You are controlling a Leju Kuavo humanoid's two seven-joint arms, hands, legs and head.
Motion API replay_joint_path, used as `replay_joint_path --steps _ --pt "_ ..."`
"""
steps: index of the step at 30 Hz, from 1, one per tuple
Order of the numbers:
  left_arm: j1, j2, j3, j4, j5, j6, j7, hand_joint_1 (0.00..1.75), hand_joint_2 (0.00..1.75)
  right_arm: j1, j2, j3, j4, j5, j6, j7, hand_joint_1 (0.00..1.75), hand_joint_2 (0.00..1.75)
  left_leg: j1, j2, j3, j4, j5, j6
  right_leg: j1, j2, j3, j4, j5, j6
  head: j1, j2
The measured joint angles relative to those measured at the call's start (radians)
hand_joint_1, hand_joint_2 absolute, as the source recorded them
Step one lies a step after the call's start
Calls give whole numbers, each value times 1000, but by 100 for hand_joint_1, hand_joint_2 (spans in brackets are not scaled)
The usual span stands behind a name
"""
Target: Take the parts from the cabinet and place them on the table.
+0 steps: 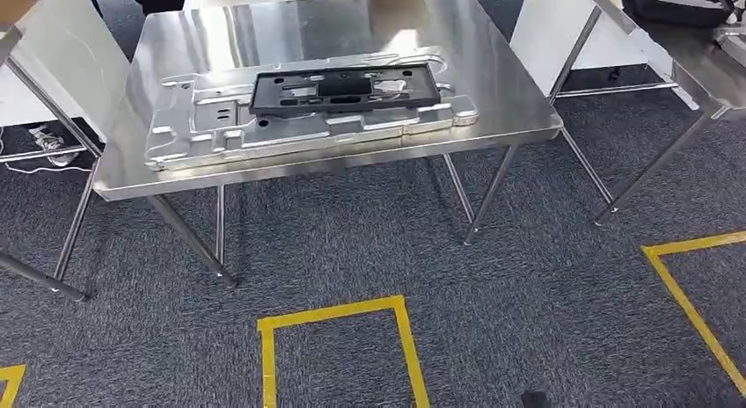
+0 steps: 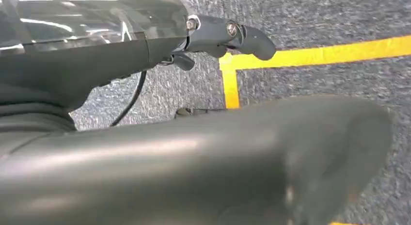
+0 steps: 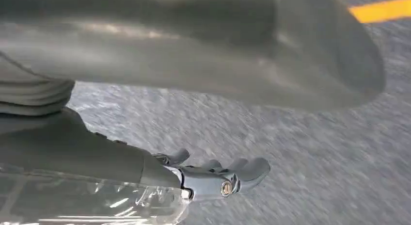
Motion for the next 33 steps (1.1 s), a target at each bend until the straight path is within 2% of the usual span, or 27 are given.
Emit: replay_joint_path --steps 1,2,4,5,6,8,9,10,11,13,14,15,16,18,19,20,21,22,23,24,25,26,27,29,30,31,33 --pt "-2 0 0 0 0 0 0 0 0 -1 0 0 11 5 -1 3 0 0 -5 -4 16 -35 -21 8 0 0 -6 7 6 6 0 0" --pt "-2 -2 0 0 -2 0 0 0 0 -3 -3 0 21 13 -3 9 0 0 -4 -7 7 -33 -22 10 2 0 -7 9 17 12 0 0" --pt "3 -2 0 0 -5 0 5 0 0 -5 -6 1 38 27 -4 24 0 0 -9 -6 -9 -25 -9 30 0 1 -13 7 34 22 0 0" --pt "2 -2 0 0 -7 0 6 0 0 -4 -10 1 46 33 -6 29 0 0 -4 2 -20 -25 2 43 -5 1 -19 15 16 29 0 0" --pt "0 -2 0 0 -10 0 7 0 0 -3 -10 1 55 36 -7 34 0 0 -5 0 -32 -25 12 51 -4 2 -29 42 -35 31 3 0" --pt "0 -2 0 0 -10 0 7 0 0 -8 -13 1 64 43 -8 38 0 0 -6 2 -63 -24 37 56 -4 2 -62 180 -161 32 2 0" --pt "0 -2 0 0 -11 0 8 0 0 -10 -13 2 68 46 -8 40 0 0 -7 4 -80 -23 49 57 -4 2 -75 253 -197 33 2 0" --pt "0 -2 0 0 -11 0 8 0 0 -10 -14 2 72 50 -10 45 0 0 -8 5 -96 -21 60 57 -4 2 -76 301 -199 32 2 0" --pt "0 -2 0 0 -13 0 8 0 0 -10 -16 2 77 55 -10 50 0 0 -8 6 -114 -19 72 56 -4 2 -62 311 -170 32 2 0" --pt "0 -2 0 0 -14 0 8 0 0 -11 -18 4 84 63 -10 58 0 0 -9 5 -147 -12 92 53 -3 2 19 223 -92 29 2 0" --pt "0 -2 0 0 -14 1 8 0 0 -12 -18 6 87 66 -10 59 0 0 -9 4 -160 -10 102 49 -2 2 86 131 -77 25 2 0" --pt "0 -3 0 0 -14 2 8 0 0 -15 -19 8 87 68 -11 60 0 0 -11 3 -166 -8 111 44 -1 4 160 31 -96 21 2 0" --pt "0 -3 0 0 -14 2 8 0 0 -19 -19 8 88 69 -11 61 0 0 -14 2 -171 -6 118 38 5 5 207 -51 -119 18 2 0" --pt "-1 -3 0 0 -13 4 7 0 0 -23 -19 9 93 73 -14 68 0 0 -13 5 -182 -8 136 27 8 6 190 -60 -130 13 2 0" --pt "0 -3 0 0 -13 8 10 0 0 -19 -19 9 95 76 -14 70 0 0 -11 4 -183 -12 145 20 9 5 182 -58 -125 7 2 0" --pt "2 -3 2 0 -10 10 12 0 0 -15 -19 9 98 79 -14 70 0 0 -9 3 -187 -10 146 15 -2 3 173 -63 -112 -5 2 0" --pt "4 -3 2 0 -10 11 17 0 0 -15 -19 9 100 80 -14 69 0 0 -8 2 -197 12 104 14 -1 2 162 -63 -103 -13 2 0" --pt "5 -3 4 0 -10 13 24 0 0 -16 -19 9 100 82 -14 68 0 0 -7 2 -212 66 41 14 -1 2 152 -62 -94 -23 1 0" --pt "4 -3 6 0 -10 13 28 0 0 -16 -20 10 100 83 -14 67 0 0 -7 0 -231 139 -16 12 1 2 143 -62 -86 -24 1 0" --pt "4 -3 9 0 -9 14 31 0 0 -16 -20 10 101 85 -14 66 0 0 -7 0 -249 216 -56 10 3 2 134 -61 -79 -24 1 0" --pt "4 -3 11 0 -8 16 36 0 0 -16 -20 10 103 88 -13 63 0 0 -6 0 -258 282 -68 8 4 1 125 -59 -73 -23 1 0" --pt "4 -3 13 0 -5 18 42 0 0 -15 -20 10 105 90 -13 60 0 0 -6 0 -249 301 -55 7 5 1 116 -57 -68 -21 1 0" --pt "4 -3 16 0 -3 21 47 0 0 -15 -20 10 106 94 -12 57 0 0 -5 0 -214 265 -26 7 4 1 110 -52 -64 -19 1 0" --pt "3 -3 20 0 -1 21 52 0 0 -16 -20 10 108 97 -10 51 0 0 -3 1 -101 92 30 8 0 1 101 -39 -64 -15 1 0" --pt "1 -3 21 0 0 21 52 0 0 -16 -20 10 108 98 -10 50 0 0 -1 2 -51 6 34 8 0 1 94 -29 -67 -9 1 0" --pt "-1 -3 23 -1 0 21 53 0 0 -18 -21 10 109 98 -10 49 0 0 -6 0 -41 -14 24 9 5 1 85 -15 -69 -4 1 0" --pt "0 -3 25 -1 0 21 57 0 0 -18 -22 11 110 99 -10 48 0 0 -7 -1 -51 -17 17 18 6 1 76 -12 -62 7 1 0"
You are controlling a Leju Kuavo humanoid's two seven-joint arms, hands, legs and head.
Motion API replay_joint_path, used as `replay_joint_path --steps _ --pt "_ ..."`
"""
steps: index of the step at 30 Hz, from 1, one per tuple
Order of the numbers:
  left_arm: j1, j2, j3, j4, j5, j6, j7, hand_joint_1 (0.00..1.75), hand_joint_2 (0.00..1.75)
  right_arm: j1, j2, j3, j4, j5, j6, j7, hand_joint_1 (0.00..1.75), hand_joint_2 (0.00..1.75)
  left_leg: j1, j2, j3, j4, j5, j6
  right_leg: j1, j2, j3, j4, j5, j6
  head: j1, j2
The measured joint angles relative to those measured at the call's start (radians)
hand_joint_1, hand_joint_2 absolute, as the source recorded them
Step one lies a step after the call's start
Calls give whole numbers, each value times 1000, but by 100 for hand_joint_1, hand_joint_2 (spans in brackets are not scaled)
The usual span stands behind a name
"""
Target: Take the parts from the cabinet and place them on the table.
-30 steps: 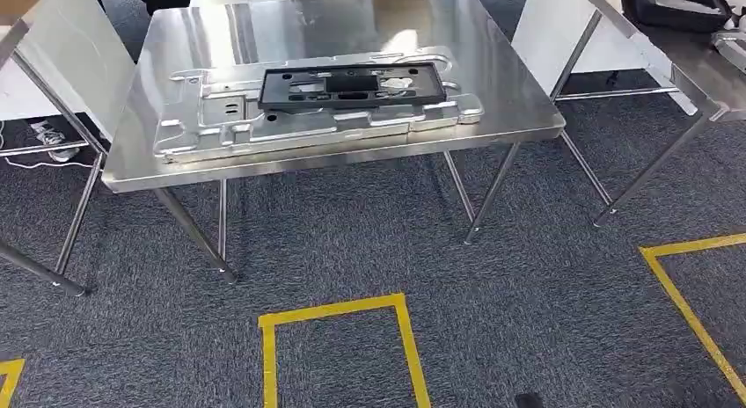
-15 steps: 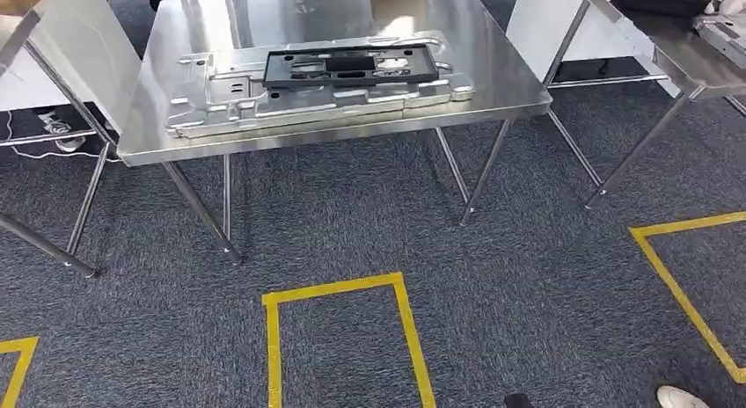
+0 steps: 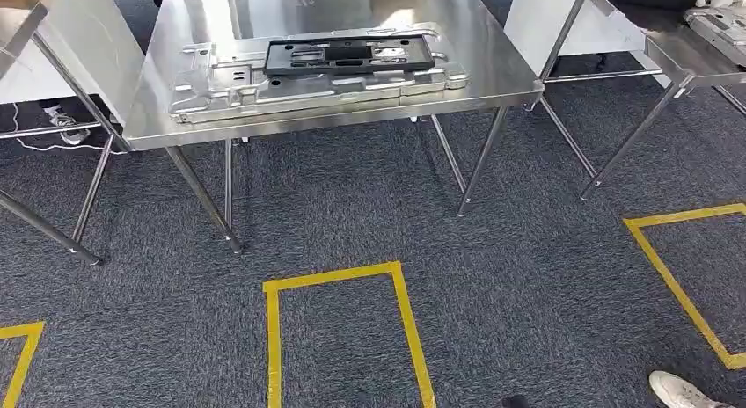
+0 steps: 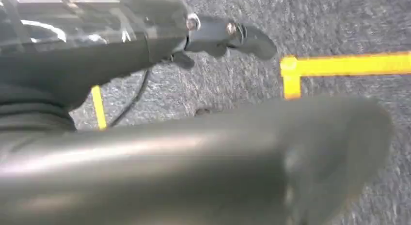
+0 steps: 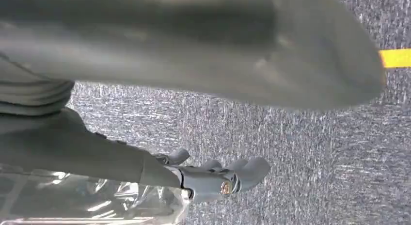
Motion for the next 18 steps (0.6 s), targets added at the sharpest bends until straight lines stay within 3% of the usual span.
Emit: replay_joint_path --steps 2,3,4,6,7,8,9,11,12,13,14,16,18 --pt "0 0 1 0 3 0 3 0 0 0 -2 0 1 4 0 0 0 0 2 -1 -8 -3 7 13 -1 0 -6 1 4 8 0 0" --pt "-1 0 1 -1 3 0 5 0 0 0 -2 0 3 5 0 0 0 0 6 0 -11 -4 12 20 -5 1 -13 14 -15 13 0 0" --pt "-3 0 1 -1 3 0 5 0 0 -1 -2 1 3 7 1 0 0 0 7 0 -16 -4 15 26 -5 1 -32 58 -50 17 0 0" --pt "-3 0 1 -1 3 0 5 0 0 -2 -5 2 4 8 4 0 0 0 6 2 -28 -3 21 33 -7 1 -107 224 -133 22 0 0" --pt "-3 0 1 -2 3 0 5 0 0 0 -6 3 5 10 9 0 0 0 6 3 -32 -3 23 34 -7 1 -136 294 -155 23 0 0" --pt "-3 0 1 -2 3 0 6 0 0 1 -5 4 5 10 10 0 0 0 6 3 -33 -2 25 34 -8 1 -145 317 -154 24 0 0" --pt "-3 0 2 -2 3 0 8 0 0 2 -6 6 6 10 10 0 0 0 7 3 -34 -2 25 33 -10 1 -130 297 -130 24 0 0" --pt "-4 -1 1 -2 3 -1 8 0 0 0 -6 7 8 10 10 0 0 0 7 2 -32 0 26 32 -10 1 -51 144 -45 23 0 0" --pt "-5 -2 2 -2 3 -1 8 0 175 0 -7 8 9 10 10 0 0 0 8 1 -31 1 26 30 -11 1 -5 49 -2 23 0 0" --pt "-6 -2 2 -2 4 -1 8 0 175 -1 -7 8 10 10 10 0 0 0 4 1 -35 2 27 24 -9 2 14 13 -10 20 0 0" --pt "-8 -2 2 -2 5 -1 11 0 175 -2 -7 9 10 10 10 0 0 0 0 -2 -43 6 29 18 -5 2 13 -3 -12 14 0 0" --pt "-9 -2 2 -2 6 -1 18 0 175 -1 -7 9 12 10 13 13 0 0 0 0 -48 2 35 8 -4 2 4 1 -15 8 0 0" --pt "-9 -2 3 -2 3 -2 26 0 175 0 -7 8 14 3 27 57 0 0 4 -1 -49 9 25 -3 -11 1 3 -5 -8 -7 0 0"
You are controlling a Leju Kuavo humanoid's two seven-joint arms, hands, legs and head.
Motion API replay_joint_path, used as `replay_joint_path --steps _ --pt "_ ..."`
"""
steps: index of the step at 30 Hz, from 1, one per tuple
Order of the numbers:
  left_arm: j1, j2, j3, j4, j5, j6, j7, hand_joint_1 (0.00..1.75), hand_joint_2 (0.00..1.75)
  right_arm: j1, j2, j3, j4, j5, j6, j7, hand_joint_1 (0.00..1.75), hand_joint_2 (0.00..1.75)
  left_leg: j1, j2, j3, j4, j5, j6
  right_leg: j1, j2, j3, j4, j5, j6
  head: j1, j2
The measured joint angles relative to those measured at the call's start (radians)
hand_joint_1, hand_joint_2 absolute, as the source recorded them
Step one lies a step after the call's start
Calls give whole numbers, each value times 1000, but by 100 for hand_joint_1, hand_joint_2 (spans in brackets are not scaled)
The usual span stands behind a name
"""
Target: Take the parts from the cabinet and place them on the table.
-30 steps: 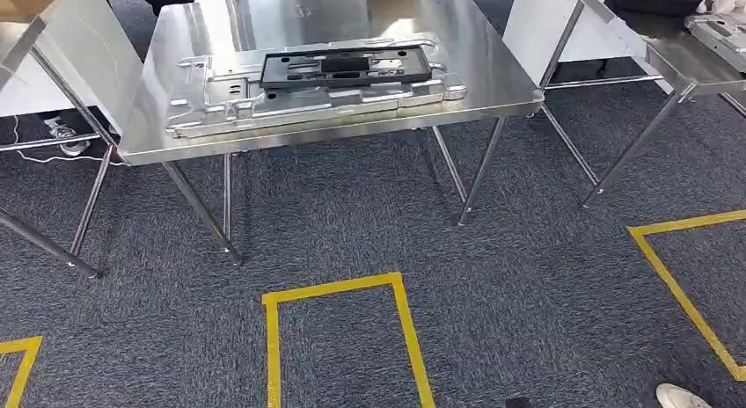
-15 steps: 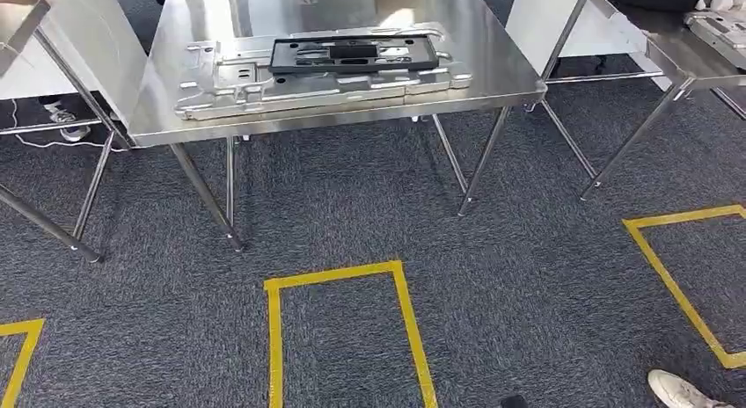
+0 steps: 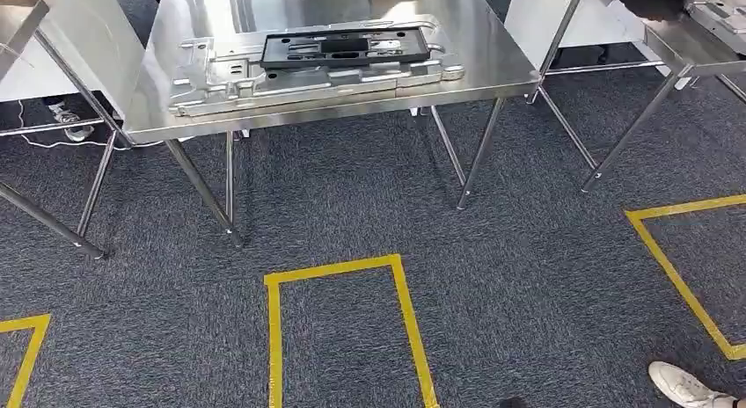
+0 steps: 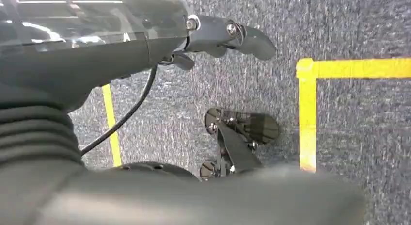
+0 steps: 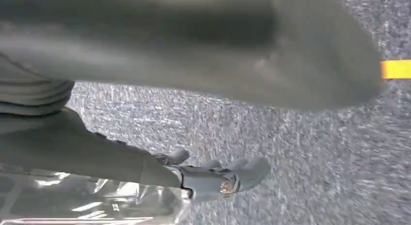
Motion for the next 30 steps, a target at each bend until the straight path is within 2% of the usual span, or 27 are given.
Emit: replay_joint_path --steps 1,2,4,5,6,7,9,10,11,14,16,17,19,20,21,22,23,24,25,26,29,30 --pt "0 0 0 0 -7 -3 0 0 175 -3 0 -3 1 -10 9 34 0 0 0 1 -11 31 -27 -1 2 -1 0 0 1 -5 0 0" --pt "-1 0 0 0 -13 -6 1 0 175 -5 0 -9 2 -21 24 76 0 0 -2 1 -36 96 -67 0 2 -1 -1 0 1 -10 0 0" --pt "-1 0 -1 0 -26 -10 10 0 175 -7 -2 -24 5 -37 58 144 0 0 -2 1 -105 266 -141 -1 6 -2 -1 1 1 -12 0 0" --pt "0 0 -1 0 -29 -12 13 0 175 -5 -2 -31 6 -40 68 159 0 0 -2 1 -125 319 -150 -1 7 -2 -1 2 1 -12 0 0" --pt "0 0 -1 0 -31 -13 16 0 175 -5 -2 -36 7 -43 74 170 0 0 -2 1 -120 313 -135 0 7 -1 0 2 1 -12 0 0" --pt "-1 0 -2 0 -32 -13 16 0 175 -5 -2 -43 8 -45 77 179 0 0 -2 1 -95 262 -99 1 7 -1 1 4 0 -12 0 0" --pt "-5 0 -3 0 -33 -14 16 0 175 -6 -2 -50 11 -51 84 189 0 0 -2 1 -19 88 -8 4 5 0 5 10 -4 -9 0 0" --pt "-5 1 -3 0 -34 -15 15 0 175 -7 -2 -56 11 -55 90 194 0 175 -2 1 4 36 -3 5 5 -1 1 13 -8 -4 0 0" --pt "-7 0 -3 0 -35 -17 15 0 175 -10 -3 -61 11 -59 94 197 0 175 -4 -1 8 12 -8 5 15 -1 -5 26 -11 0 0 0" --pt "-3 1 -3 0 -35 -20 15 0 175 -12 -4 -72 15 -64 119 204 0 175 -9 -4 -8 23 -7 15 10 -1 -15 25 -4 9 0 0" --pt "-8 2 -4 0 -37 -22 14 0 175 -13 -4 -78 19 -69 139 210 0 175 -2 -2 -10 18 -1 27 7 0 -24 47 -34 18 0 0" --pt "-10 2 -4 0 -37 -24 14 0 175 -14 -4 -81 20 -70 148 214 0 175 -2 -2 -12 18 1 32 6 0 -48 99 -69 21 0 0" --pt "-10 2 -5 0 -37 -28 15 0 175 -16 -5 -88 21 -72 162 219 0 175 -2 1 -18 19 3 34 5 0 -122 261 -140 24 0 0" --pt "-9 2 -5 0 -37 -28 15 0 175 -16 -5 -90 22 -75 167 224 0 175 -2 3 -19 19 3 35 5 0 -151 322 -155 25 0 0" --pt "-9 2 -5 0 -37 -28 16 0 175 -15 -5 -92 24 -76 172 227 0 175 -2 3 -19 19 3 35 4 0 -157 335 -148 25 0 0" --pt "-9 2 -5 0 -37 -28 18 0 175 -16 -5 -96 26 -78 179 231 0 175 -2 2 -18 19 3 35 2 0 -137 295 -113 25 0 0" --pt "-10 2 -5 0 -37 -28 18 0 175 -16 -5 -98 26 -79 182 235 0 175 -2 2 -16 19 3 35 2 0 -106 230 -75 24 0 0" --pt "-10 2 -5 0 -37 -28 19 0 175 -16 -5 -101 26 -80 182 236 0 175 -2 1 -14 19 3 34 2 0 -55 128 -26 24 0 0" --pt "-11 2 -5 0 -38 -28 22 0 175 -17 -6 -102 26 -80 183 238 0 175 -1 0 -12 19 2 33 2 0 -15 45 3 23 0 0" --pt "-12 3 -5 0 -40 -27 26 0 175 -20 -6 -103 27 -80 189 242 0 175 -7 0 -17 20 4 26 7 0 -6 25 -13 22 0 0" --pt "-14 3 -5 0 -42 -21 37 0 175 -17 -7 -108 28 -80 194 249 0 175 -5 -2 -19 11 13 9 12 1 -14 22 -9 10 0 0" --pt "-14 3 -5 0 -42 -20 39 0 175 -17 -6 -111 29 -80 196 252 0 175 -8 -1 -18 12 7 8 6 1 -13 14 -6 8 0 0"
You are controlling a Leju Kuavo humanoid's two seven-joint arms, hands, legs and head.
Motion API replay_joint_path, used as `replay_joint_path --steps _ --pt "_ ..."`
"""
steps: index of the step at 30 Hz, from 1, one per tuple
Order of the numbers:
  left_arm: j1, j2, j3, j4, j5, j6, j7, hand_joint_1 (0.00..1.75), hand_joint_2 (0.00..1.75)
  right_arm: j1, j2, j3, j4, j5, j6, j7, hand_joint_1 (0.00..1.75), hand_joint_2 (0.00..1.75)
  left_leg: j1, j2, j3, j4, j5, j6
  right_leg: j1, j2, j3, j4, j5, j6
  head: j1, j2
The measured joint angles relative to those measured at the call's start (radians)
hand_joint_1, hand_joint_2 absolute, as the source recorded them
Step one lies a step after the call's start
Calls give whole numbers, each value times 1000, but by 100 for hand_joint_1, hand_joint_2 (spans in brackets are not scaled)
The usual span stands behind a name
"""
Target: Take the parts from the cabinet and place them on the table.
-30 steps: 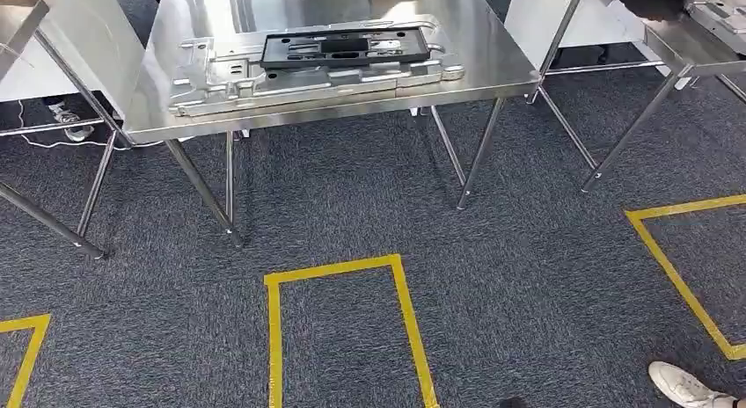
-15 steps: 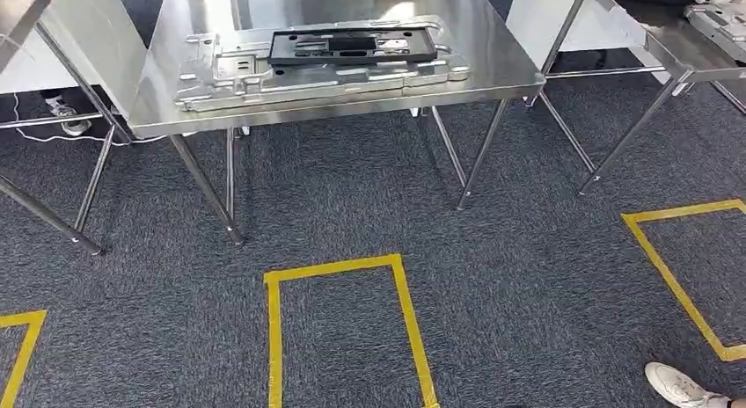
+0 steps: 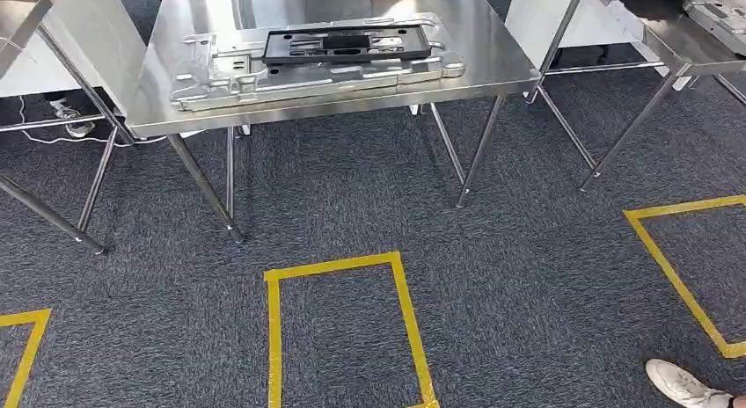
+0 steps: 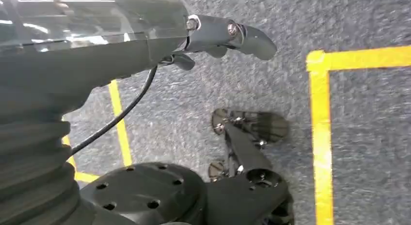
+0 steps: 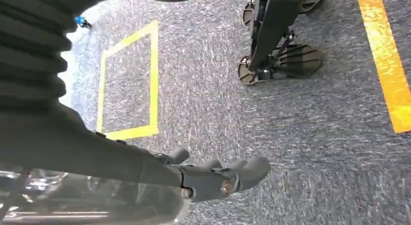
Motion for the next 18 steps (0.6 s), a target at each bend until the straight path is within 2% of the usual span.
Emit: replay_joint_path --steps 1,2,5,10,11,12,16,17,18 --pt "0 1 0 0 0 0 3 0 175 0 0 -1 1 0 2 0 0 175 0 0 0 -5 7 26 2 0 -1 0 2 1 0 0" --pt "0 2 -3 0 3 1 7 0 175 0 0 -1 1 -4 3 2 0 175 -1 0 1 -6 7 27 2 0 -1 0 2 1 0 0" --pt "9 7 -54 -1 48 3 21 0 175 4 -5 35 1 -52 3 3 0 175 1 0 5 -15 14 18 6 0 -1 1 3 -6 0 0" --pt "22 20 -140 -5 137 8 39 0 175 16 -14 110 0 -145 -1 6 0 175 2 -1 6 -21 19 5 7 0 -3 2 3 -8 0 0" --pt "26 22 -159 -6 154 10 45 0 175 19 -16 129 0 -167 -3 6 0 175 2 -1 6 -22 19 -3 7 0 -3 3 3 -8 0 0" --pt "30 25 -173 -7 169 10 48 0 175 22 -19 144 0 -182 -4 7 0 175 2 -1 5 -22 19 -6 7 0 -3 3 2 -8 0 0" --pt "44 35 -254 -15 246 13 65 0 175 34 -30 222 0 -265 -5 11 0 175 2 -1 5 -21 18 -6 6 0 -3 3 3 -8 0 0" --pt "48 37 -276 -16 265 14 69 0 0 38 -32 244 0 -286 -6 12 0 175 0 -1 5 -21 18 -6 4 0 -3 3 3 -8 0 0" --pt "52 41 -295 -18 282 15 73 0 0 41 -33 264 0 -305 -7 14 0 175 0 -1 4 -20 18 -6 4 0 -3 3 3 -7 0 0"
